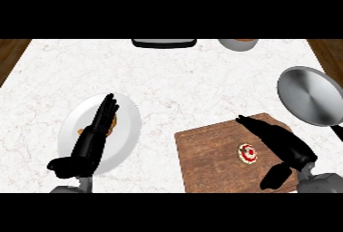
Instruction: Pick the cupcake from the cutting board and place it in the pan
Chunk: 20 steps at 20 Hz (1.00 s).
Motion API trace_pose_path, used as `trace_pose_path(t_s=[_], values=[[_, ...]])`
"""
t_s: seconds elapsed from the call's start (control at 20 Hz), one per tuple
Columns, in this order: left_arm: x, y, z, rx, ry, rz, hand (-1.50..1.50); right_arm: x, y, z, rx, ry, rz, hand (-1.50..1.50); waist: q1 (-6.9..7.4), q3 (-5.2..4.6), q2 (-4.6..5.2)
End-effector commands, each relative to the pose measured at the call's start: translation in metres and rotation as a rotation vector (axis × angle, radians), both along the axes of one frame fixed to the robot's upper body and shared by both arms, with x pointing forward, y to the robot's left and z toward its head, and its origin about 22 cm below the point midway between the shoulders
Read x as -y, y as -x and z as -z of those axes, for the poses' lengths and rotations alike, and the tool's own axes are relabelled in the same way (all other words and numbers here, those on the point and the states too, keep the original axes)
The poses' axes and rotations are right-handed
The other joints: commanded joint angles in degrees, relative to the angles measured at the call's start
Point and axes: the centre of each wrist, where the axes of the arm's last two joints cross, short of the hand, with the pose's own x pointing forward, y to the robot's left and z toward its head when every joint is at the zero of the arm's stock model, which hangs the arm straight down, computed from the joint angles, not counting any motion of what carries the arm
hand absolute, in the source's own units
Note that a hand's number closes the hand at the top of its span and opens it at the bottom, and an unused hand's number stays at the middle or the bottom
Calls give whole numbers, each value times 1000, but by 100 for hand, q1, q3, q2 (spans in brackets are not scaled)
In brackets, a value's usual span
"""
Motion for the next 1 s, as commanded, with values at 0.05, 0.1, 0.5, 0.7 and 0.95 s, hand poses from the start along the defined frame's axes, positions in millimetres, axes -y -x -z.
trace_pose_path(t_s=[0.05, 0.1, 0.5, 0.7, 0.95], values=[[12, -2, -7, 2, -3, 4, 0, 0, -5, 10, -6, 0, 14, -150, -4, 0, -1], [-7, -14, -9, -16, 1, -5, 0, 3, -1, -7, -6, 7, 8, -150, -14, -1, -2], [-21, -11, -5, -3, 5, 15, 0, -29, -14, 56, -61, 68, -10, -150, 1, -1, 5], [12, -7, -9, 27, -5, -21, 0, -8, -6, 65, -39, 134, -137, 150, 3, 1, 2], [2, -20, -9, -21, 9, -14, 0, -25, -12, 59, -7, 145, -113, 150, -20, -1, 1]])
